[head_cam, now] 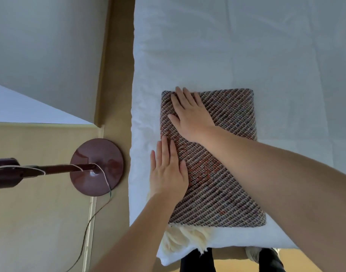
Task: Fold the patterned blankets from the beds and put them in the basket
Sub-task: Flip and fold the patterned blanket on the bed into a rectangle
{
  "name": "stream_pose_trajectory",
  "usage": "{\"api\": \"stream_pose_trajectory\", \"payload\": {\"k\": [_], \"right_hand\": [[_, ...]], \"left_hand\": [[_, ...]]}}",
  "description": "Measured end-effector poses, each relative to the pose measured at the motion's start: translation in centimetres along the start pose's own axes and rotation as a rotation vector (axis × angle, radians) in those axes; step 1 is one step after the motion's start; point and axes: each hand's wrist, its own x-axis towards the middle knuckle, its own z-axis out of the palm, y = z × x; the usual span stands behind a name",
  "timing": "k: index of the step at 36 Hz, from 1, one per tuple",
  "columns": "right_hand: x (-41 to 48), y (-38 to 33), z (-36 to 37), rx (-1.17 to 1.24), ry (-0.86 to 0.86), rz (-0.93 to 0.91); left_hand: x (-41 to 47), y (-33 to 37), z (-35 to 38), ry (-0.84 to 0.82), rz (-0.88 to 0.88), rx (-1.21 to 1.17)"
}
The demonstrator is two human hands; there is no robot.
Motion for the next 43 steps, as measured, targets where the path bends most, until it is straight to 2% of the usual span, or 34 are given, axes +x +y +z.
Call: {"api": "stream_pose_trajectory", "payload": {"k": [7, 11, 13, 17, 23, 31, 35, 39, 41, 43], "right_hand": [[-4.6, 9.8, 1.5, -0.123, -0.056, 0.202], [-6.2, 13.3, 0.8, -0.059, -0.091, 0.441], [-6.6, 13.0, 0.5, -0.011, -0.092, 0.498], [-9.7, 9.2, 1.7, 0.059, -0.075, 0.476], [-19.0, 4.3, 5.9, 0.16, -0.136, 0.448], [-26.0, 1.9, 9.1, 0.206, -0.153, 0.402], [-25.0, 3.3, 7.4, 0.499, -0.043, 0.476], [-21.5, 6.2, 4.2, 0.847, 0.191, 0.723], [-19.5, 7.4, 3.0, 1.009, 0.17, 0.838], [-17.9, 8.3, 2.2, 1.104, 0.07, 0.851]], "left_hand": [[2.8, 0.0, 0.4, -0.087, -0.017, 0.041], [3.1, 0.3, 0.4, -0.103, -0.053, -0.036], [3.0, 0.4, 0.3, -0.111, -0.061, -0.062], [2.7, 0.5, 0.1, -0.111, -0.07, -0.088], [2.7, 0.7, 0.0, -0.112, -0.073, -0.078], [2.4, 0.8, -0.4, -0.113, -0.122, -0.178], [2.8, 0.9, -1.3, -0.053, -0.29, -0.499], [4.0, 0.6, -2.6, -0.081, -0.555, -0.732], [4.2, 0.3, -3.0, -0.17, -0.585, -0.792], [4.0, 0.2, -3.5, -0.275, -0.582, -0.901]]}}
